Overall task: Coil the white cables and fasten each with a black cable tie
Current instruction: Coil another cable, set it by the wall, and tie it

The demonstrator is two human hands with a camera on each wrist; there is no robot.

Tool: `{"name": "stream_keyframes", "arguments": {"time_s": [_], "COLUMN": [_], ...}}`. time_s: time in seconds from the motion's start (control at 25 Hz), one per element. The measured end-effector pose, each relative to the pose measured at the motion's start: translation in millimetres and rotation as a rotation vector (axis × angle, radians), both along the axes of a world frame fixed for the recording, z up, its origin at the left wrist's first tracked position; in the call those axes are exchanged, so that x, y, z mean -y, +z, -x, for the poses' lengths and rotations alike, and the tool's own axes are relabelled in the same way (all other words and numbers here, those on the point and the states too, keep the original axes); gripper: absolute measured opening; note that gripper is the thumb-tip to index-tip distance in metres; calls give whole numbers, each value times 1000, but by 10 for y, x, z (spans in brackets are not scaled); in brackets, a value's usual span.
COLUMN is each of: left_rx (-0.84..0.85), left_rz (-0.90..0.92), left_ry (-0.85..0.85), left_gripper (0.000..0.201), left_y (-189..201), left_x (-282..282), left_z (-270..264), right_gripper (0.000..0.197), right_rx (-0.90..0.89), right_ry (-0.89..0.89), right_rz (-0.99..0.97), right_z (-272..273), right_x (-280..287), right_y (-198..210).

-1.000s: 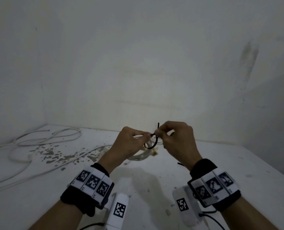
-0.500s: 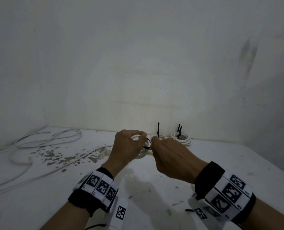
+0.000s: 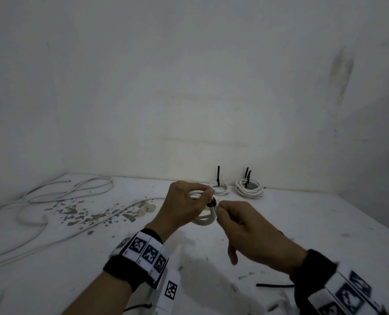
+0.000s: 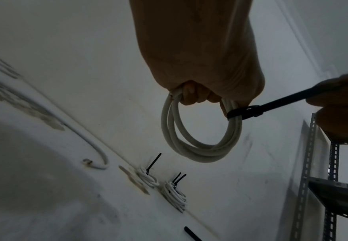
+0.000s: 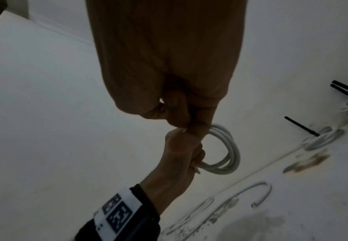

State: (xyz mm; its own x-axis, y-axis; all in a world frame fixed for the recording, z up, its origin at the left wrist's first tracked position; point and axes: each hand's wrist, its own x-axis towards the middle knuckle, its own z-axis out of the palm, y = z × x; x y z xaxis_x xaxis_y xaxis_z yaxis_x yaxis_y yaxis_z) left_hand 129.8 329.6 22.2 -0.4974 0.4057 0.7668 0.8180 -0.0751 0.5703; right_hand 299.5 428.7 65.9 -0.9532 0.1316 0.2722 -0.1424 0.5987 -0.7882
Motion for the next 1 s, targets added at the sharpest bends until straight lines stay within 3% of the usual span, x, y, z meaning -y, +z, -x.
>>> {"name": "stream_keyframes", "arguments": {"time_s": [0.12, 0.16, 0.44, 0.52, 0.6, 0.72, 0.84, 1.0], "left_rx": [110, 115, 220, 436, 853, 1350, 1517, 1520], "left_rz": [-26, -31, 16, 18, 13, -177, -287, -200], "left_ry": [-76, -85, -50, -10, -10, -258, -437, -391], "left_gripper": [16, 16, 27, 27, 29, 24, 24, 33], "left_y": [16, 38, -1, 29, 76, 114, 123, 73], "left_x": [-67, -90, -197, -259, -281, -249, -287, -448], "left_z": [0, 6, 40, 22, 30, 116, 172, 284], "right_gripper": [37, 37, 45, 46, 42, 32, 35, 26], "right_rx": [-82, -105, -62, -81, -110, 9, 326, 262], "right_ry": [-12, -18, -2, -36, -108, -287, -252, -221], "right_rz": [498, 582, 454, 436, 420, 258, 244, 473], "right_z": [-17, -30, -5, 39, 108, 231, 392, 691], "right_x": [-99, -117, -131, -172, -248, -365, -392, -496], "right_y": [167, 199, 204, 237, 243, 122, -134, -370]}}
